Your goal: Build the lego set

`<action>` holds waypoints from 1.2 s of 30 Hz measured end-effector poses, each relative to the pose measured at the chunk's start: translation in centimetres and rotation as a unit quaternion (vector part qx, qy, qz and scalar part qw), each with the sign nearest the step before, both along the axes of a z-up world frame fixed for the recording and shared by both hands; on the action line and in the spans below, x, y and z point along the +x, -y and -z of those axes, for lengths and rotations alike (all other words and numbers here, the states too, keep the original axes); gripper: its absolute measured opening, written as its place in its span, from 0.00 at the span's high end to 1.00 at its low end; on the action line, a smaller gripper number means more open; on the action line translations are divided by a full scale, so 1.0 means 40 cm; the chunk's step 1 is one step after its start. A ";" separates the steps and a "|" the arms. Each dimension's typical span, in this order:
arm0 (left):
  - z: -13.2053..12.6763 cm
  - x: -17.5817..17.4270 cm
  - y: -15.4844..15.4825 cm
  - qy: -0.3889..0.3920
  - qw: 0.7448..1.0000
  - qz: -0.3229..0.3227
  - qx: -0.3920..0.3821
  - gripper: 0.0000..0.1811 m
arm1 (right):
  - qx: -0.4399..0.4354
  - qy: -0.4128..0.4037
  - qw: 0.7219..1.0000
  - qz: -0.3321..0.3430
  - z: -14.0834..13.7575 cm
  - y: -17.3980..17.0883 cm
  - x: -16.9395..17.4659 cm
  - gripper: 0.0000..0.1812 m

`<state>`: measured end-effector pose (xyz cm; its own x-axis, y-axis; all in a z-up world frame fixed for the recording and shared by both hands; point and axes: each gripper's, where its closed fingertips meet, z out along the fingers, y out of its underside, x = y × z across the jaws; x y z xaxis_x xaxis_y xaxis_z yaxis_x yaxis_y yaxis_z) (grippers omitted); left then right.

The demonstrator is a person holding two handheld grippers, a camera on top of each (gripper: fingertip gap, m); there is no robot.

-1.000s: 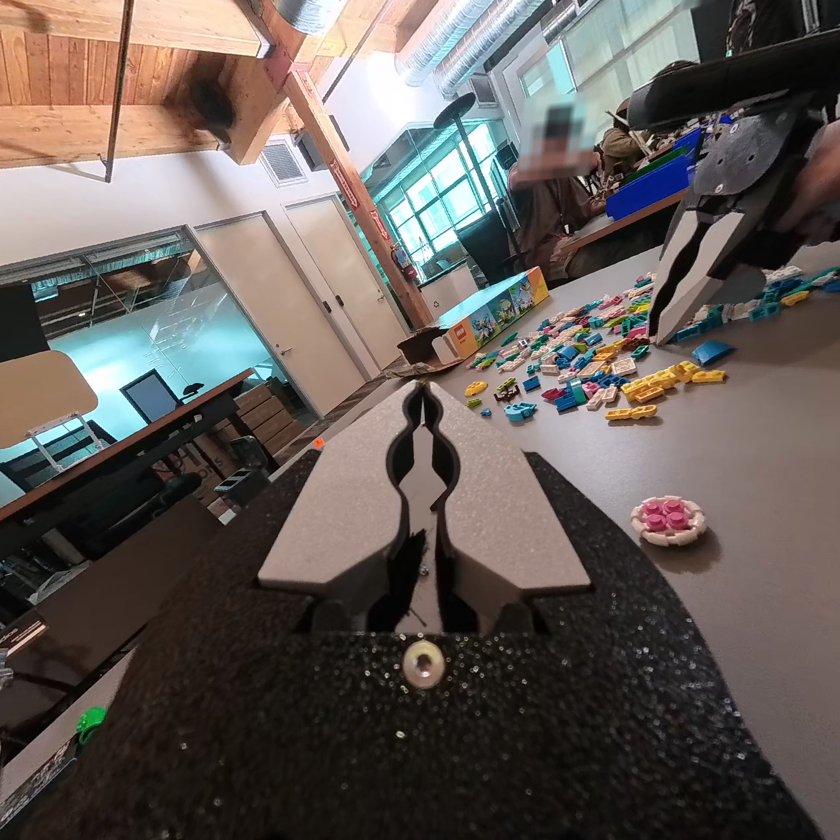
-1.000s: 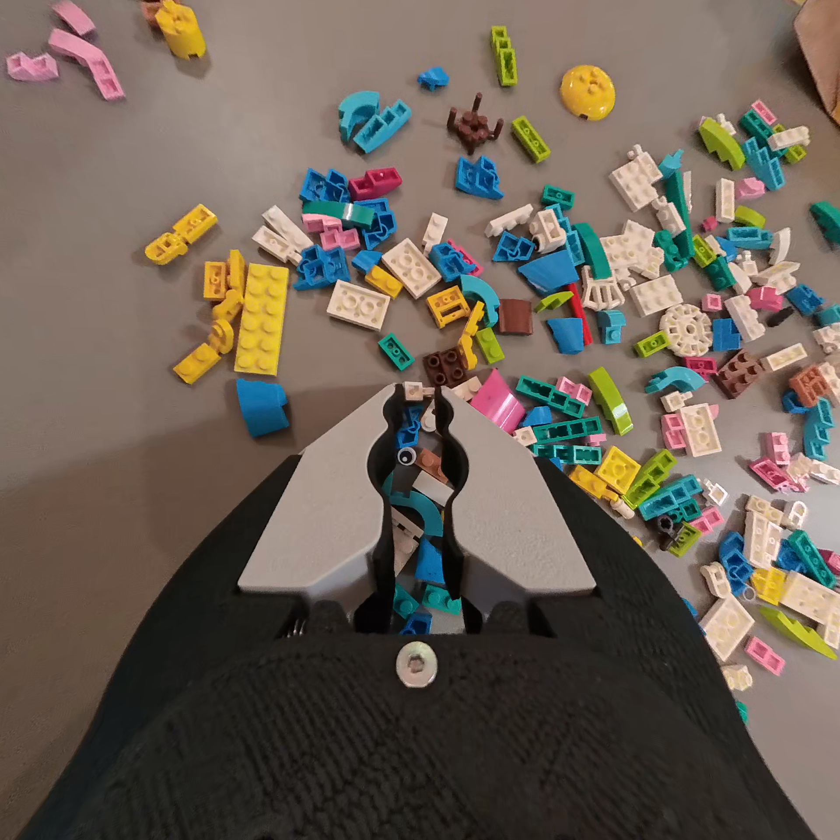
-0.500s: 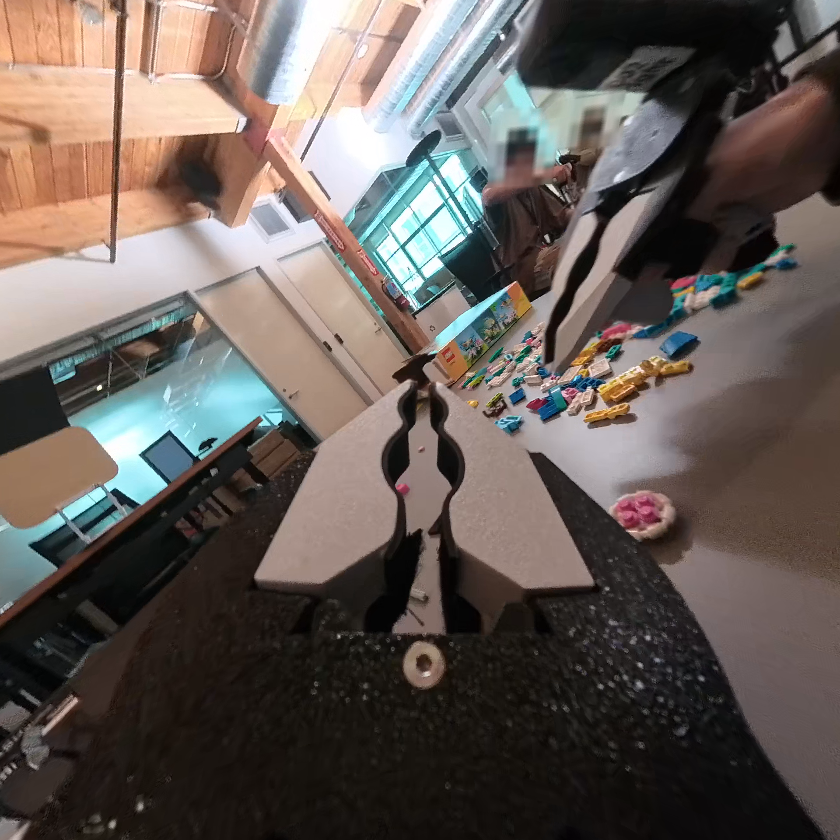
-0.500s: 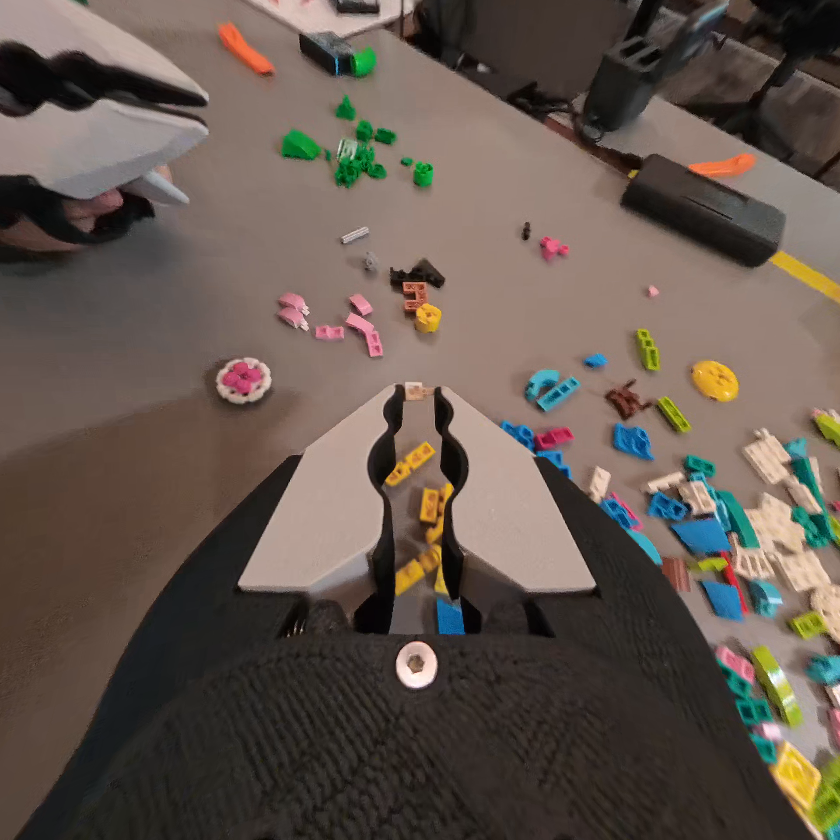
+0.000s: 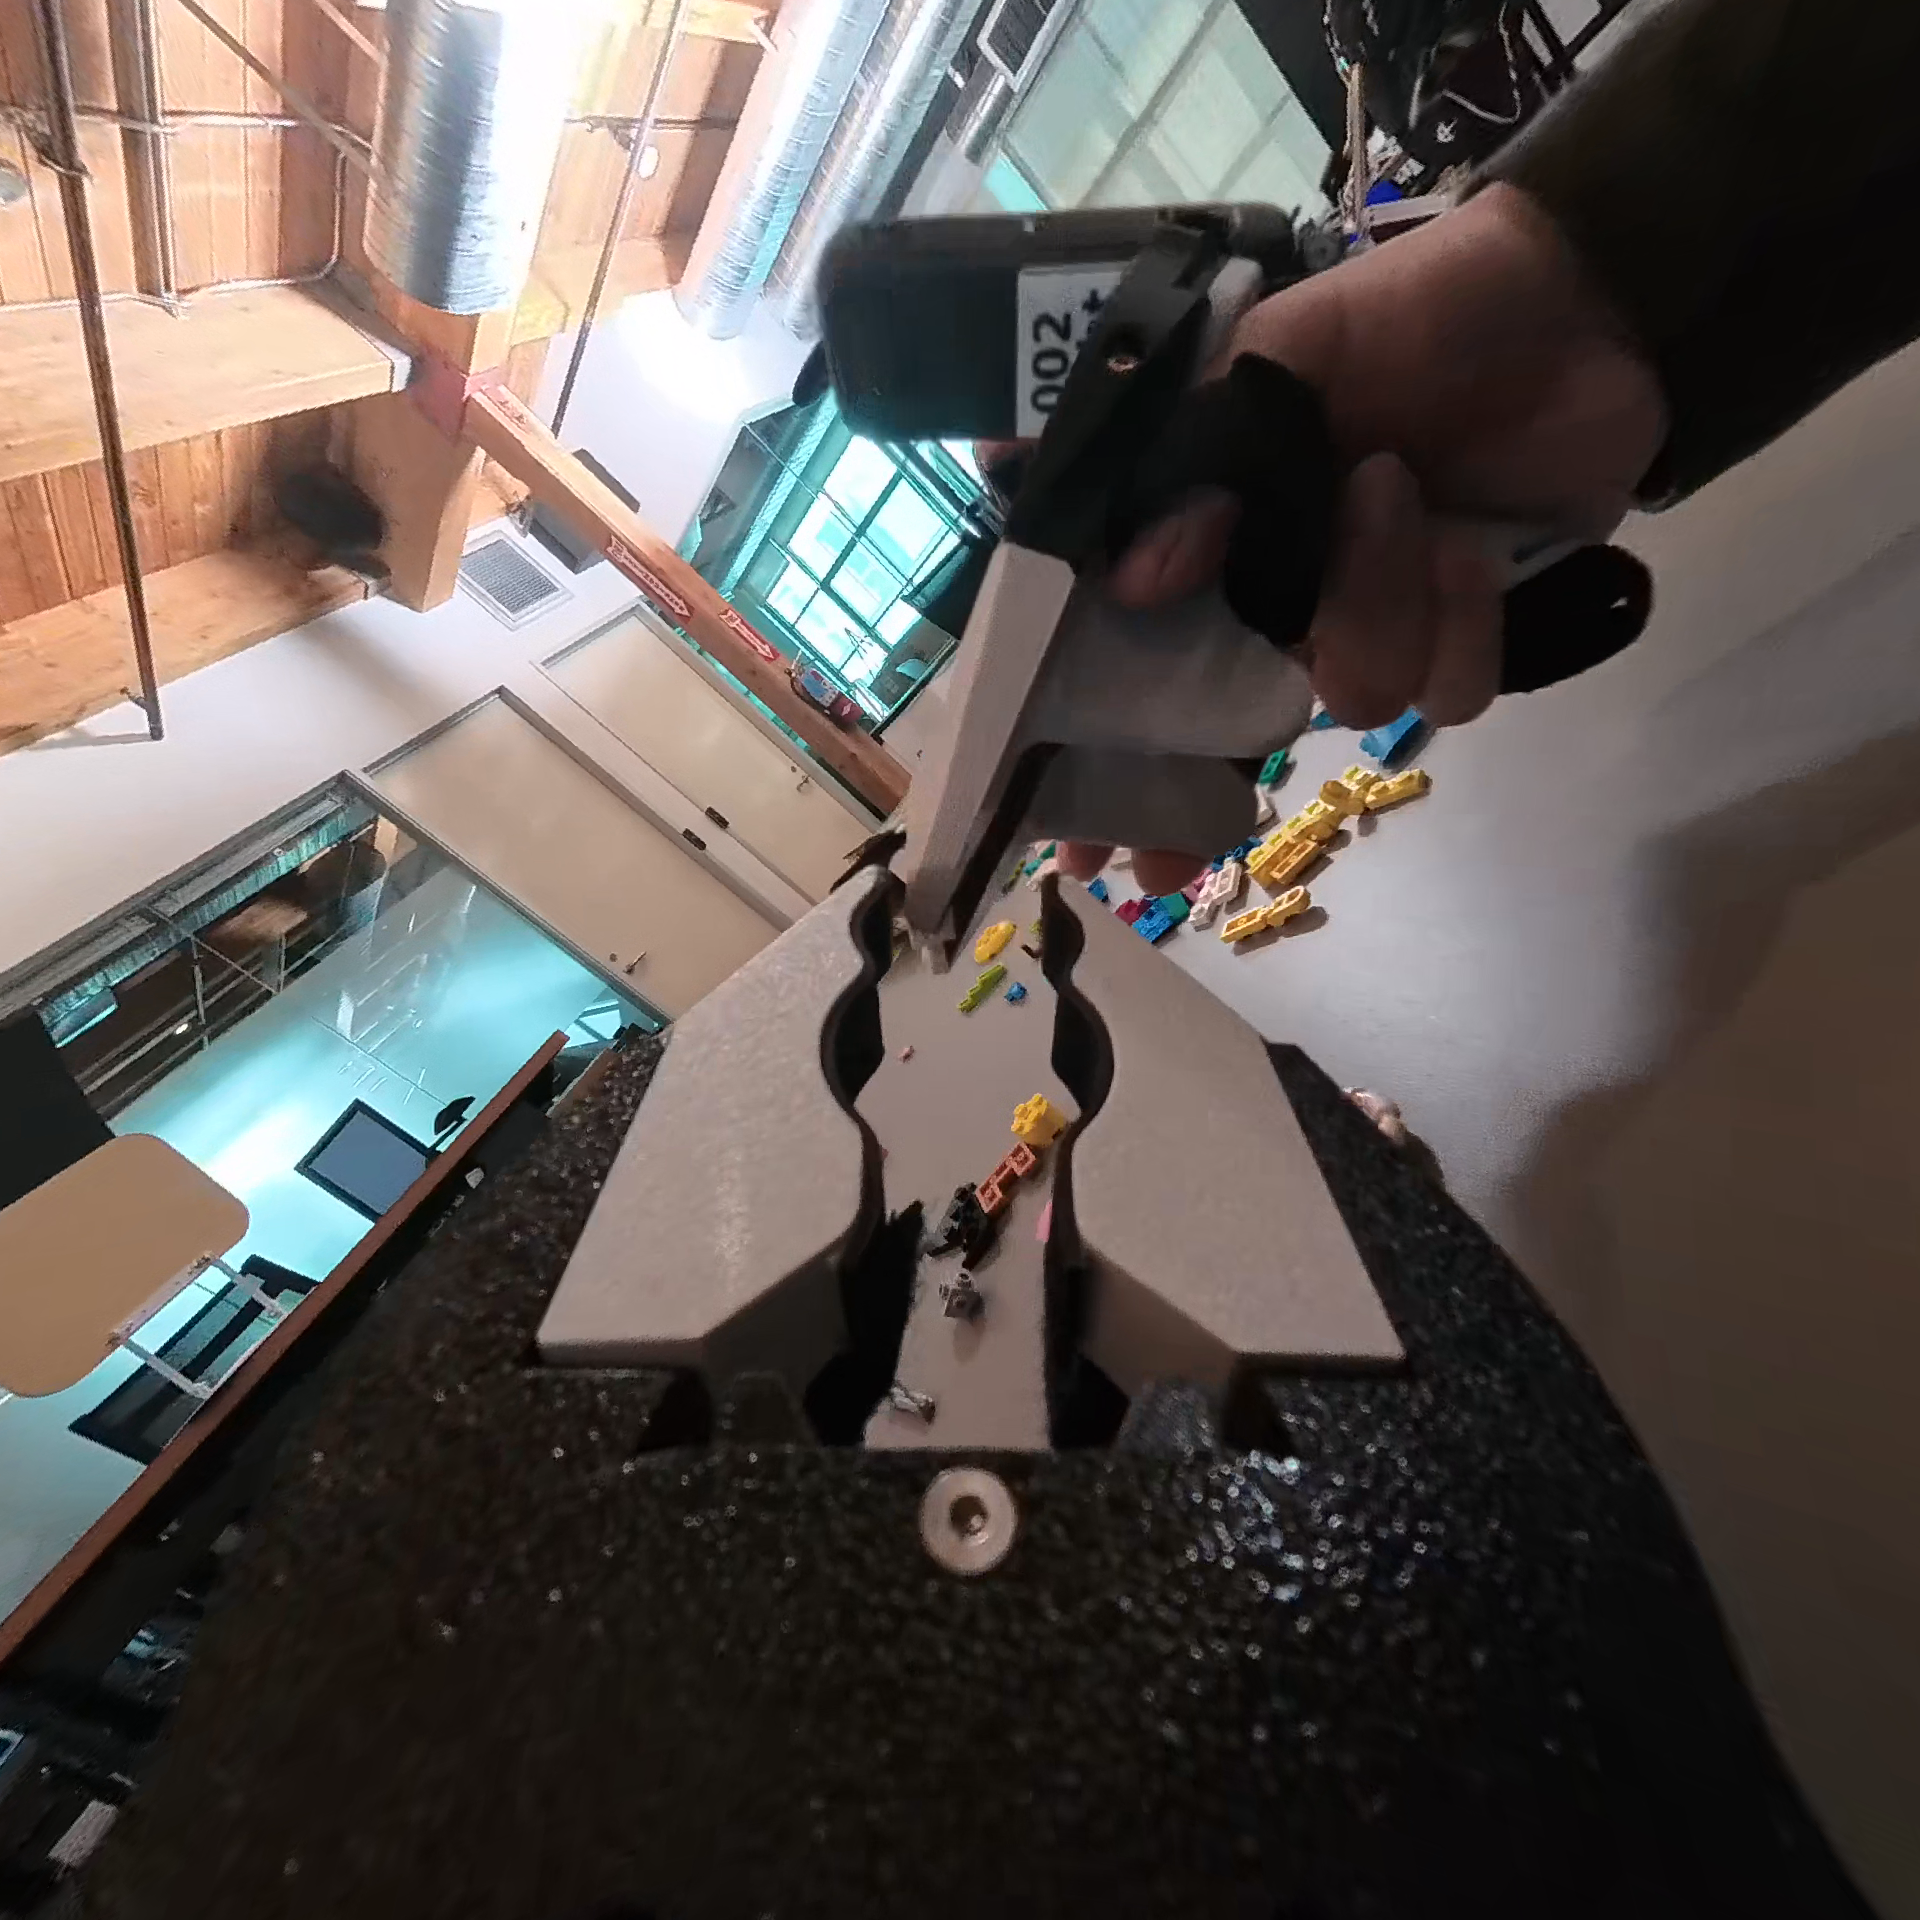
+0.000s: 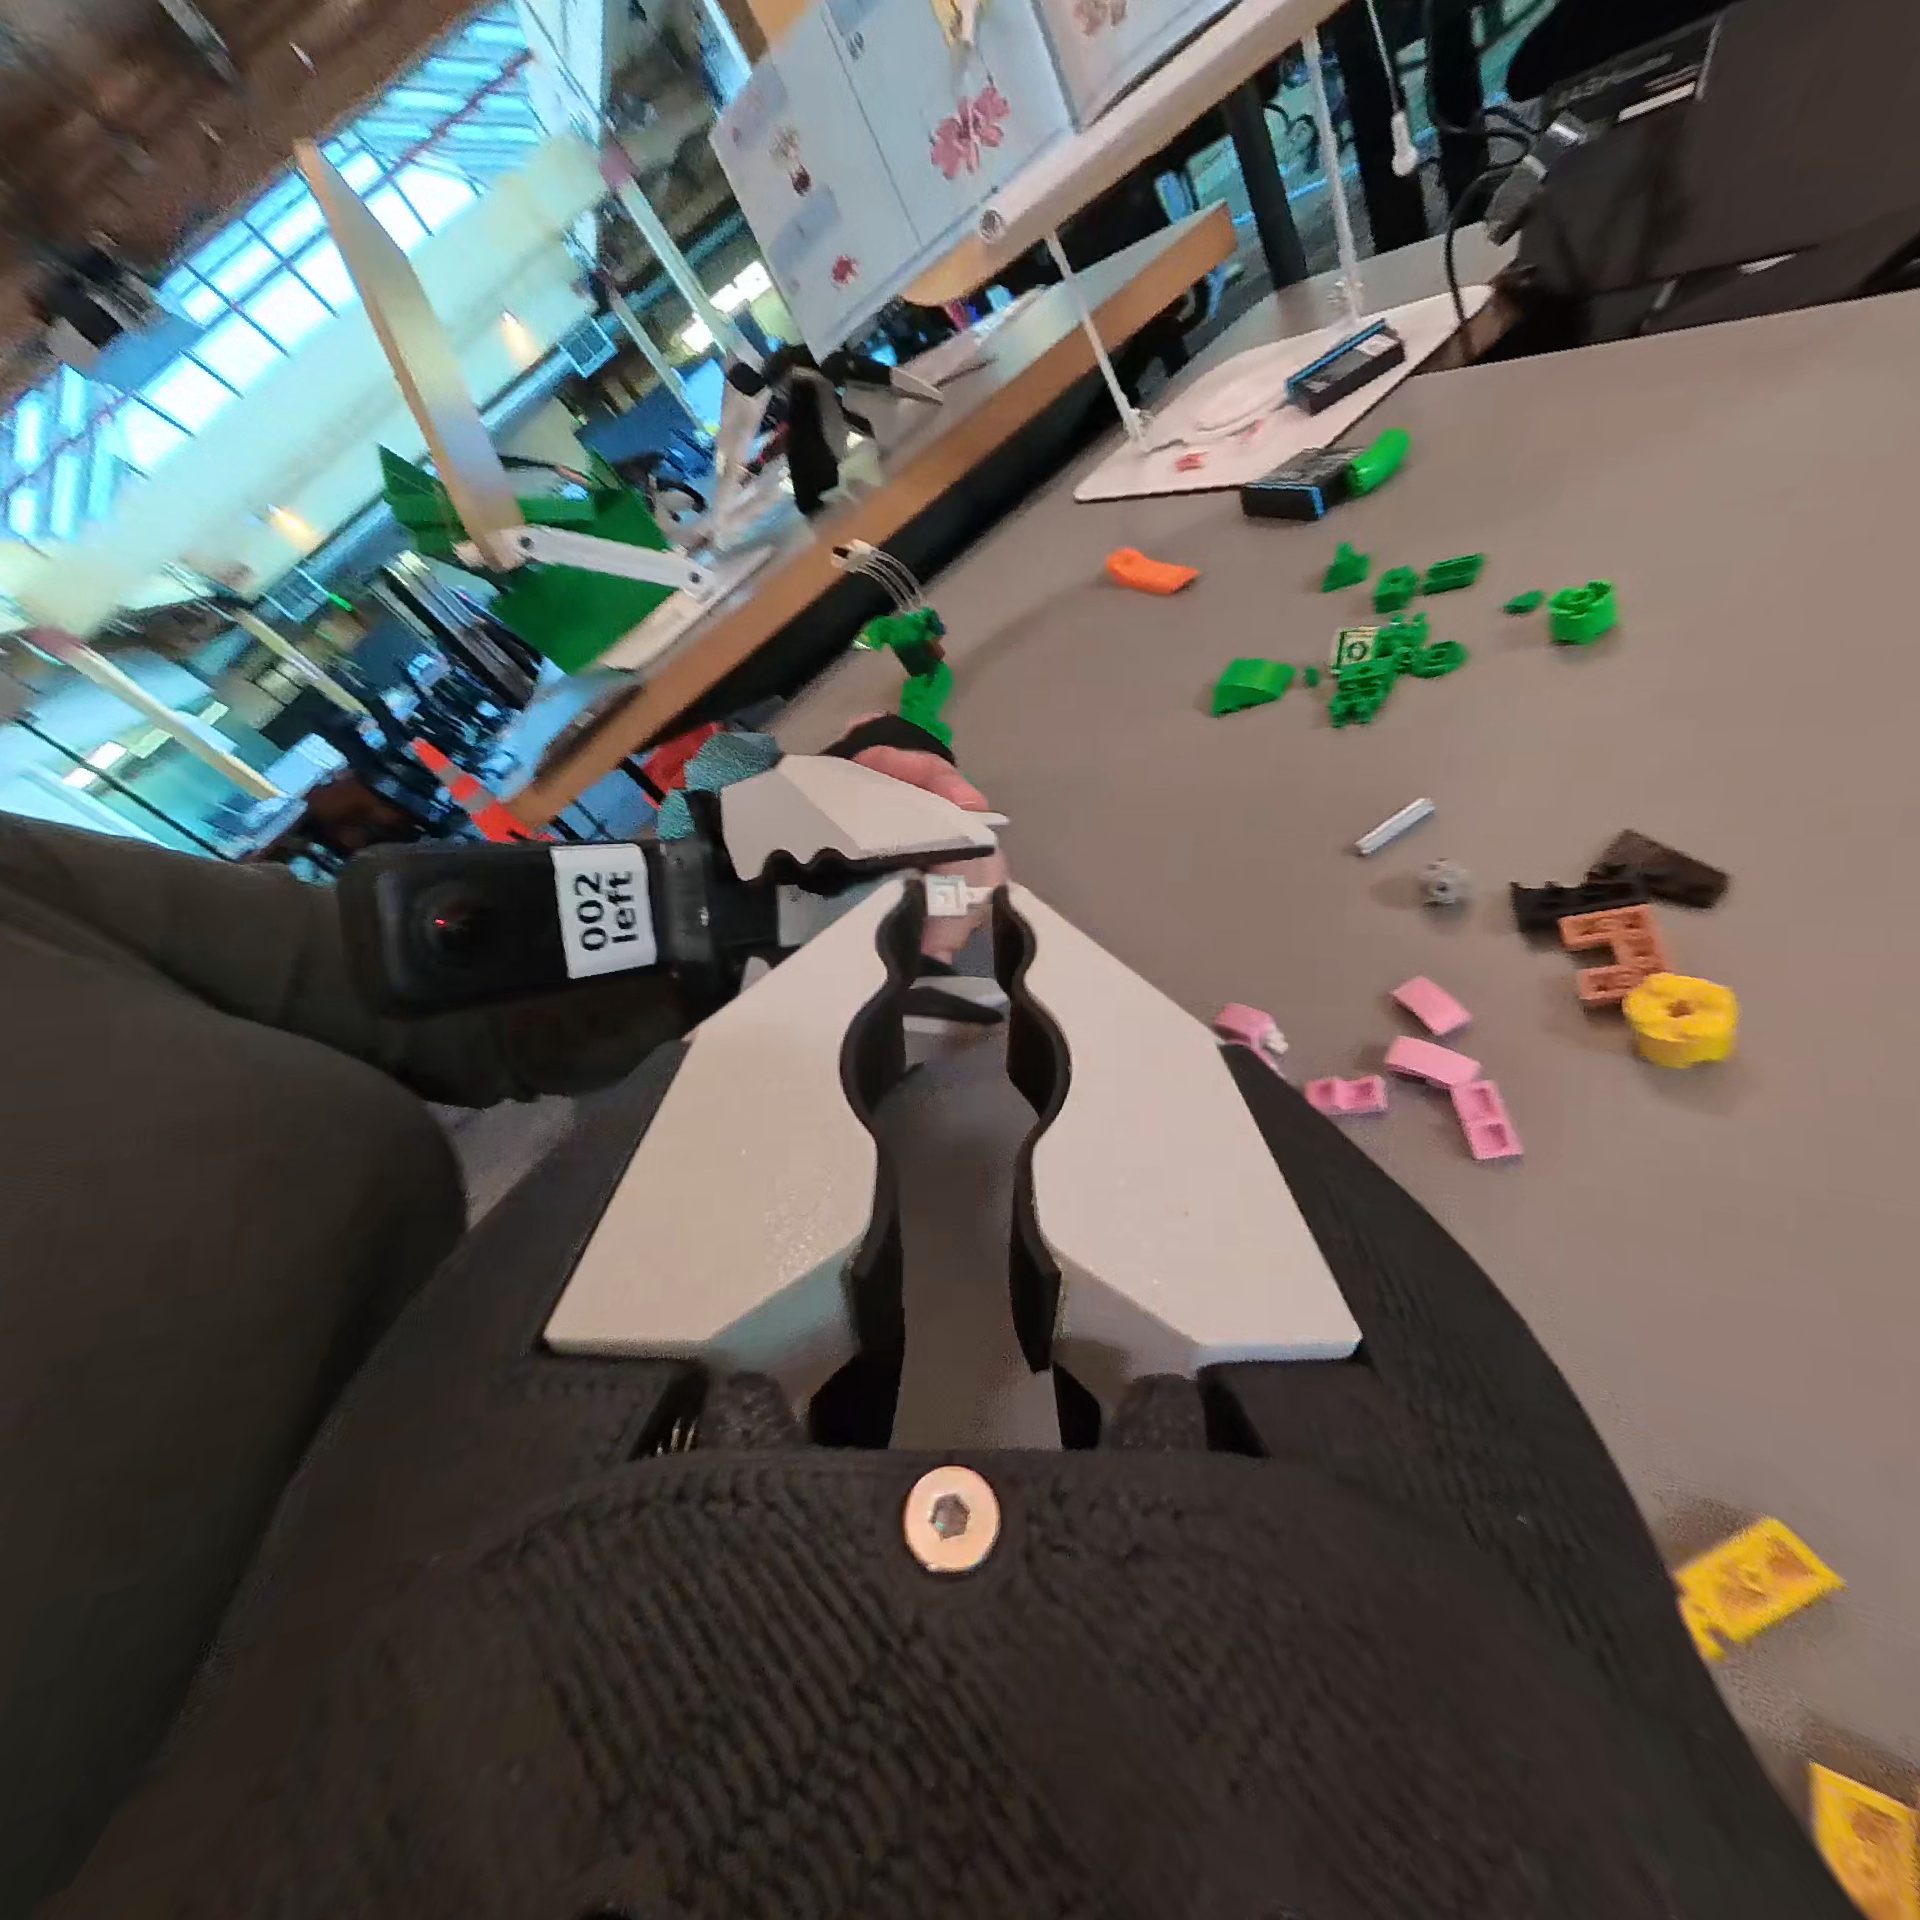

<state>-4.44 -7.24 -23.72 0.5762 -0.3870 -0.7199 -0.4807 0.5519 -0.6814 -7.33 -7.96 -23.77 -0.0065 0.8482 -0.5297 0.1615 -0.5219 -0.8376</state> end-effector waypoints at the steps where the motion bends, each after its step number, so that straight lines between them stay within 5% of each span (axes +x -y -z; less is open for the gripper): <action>1: -0.002 -0.002 0.001 0.003 1.000 0.001 0.000 0.87 | -0.011 -0.007 1.000 -0.003 -0.002 0.003 -0.001 0.93; 13: -0.018 -0.015 0.002 0.033 0.999 0.008 -0.030 0.96 | -0.086 -0.052 0.995 -0.006 -0.011 0.005 -0.003 0.89; 27: 0.035 -0.066 -0.061 -0.012 0.985 -0.054 -0.162 0.97 | 0.099 0.056 0.990 0.087 0.040 -0.086 0.090 0.82; 30: 0.104 -0.119 -0.096 -0.079 0.949 -0.115 -0.283 0.97 | 0.139 0.088 0.983 0.086 0.052 -0.094 0.113 0.82; 36: 0.204 -0.213 -0.115 -0.071 0.818 -0.194 -0.537 0.97 | 0.234 0.137 0.954 0.127 0.059 -0.145 0.189 0.84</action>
<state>-12.96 -2.62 -31.89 0.7454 -0.6483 -0.1552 -0.5944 -0.5408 -0.5953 0.24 -2.15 -26.12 0.3146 0.9482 -0.0444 0.3256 -0.1517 -0.9333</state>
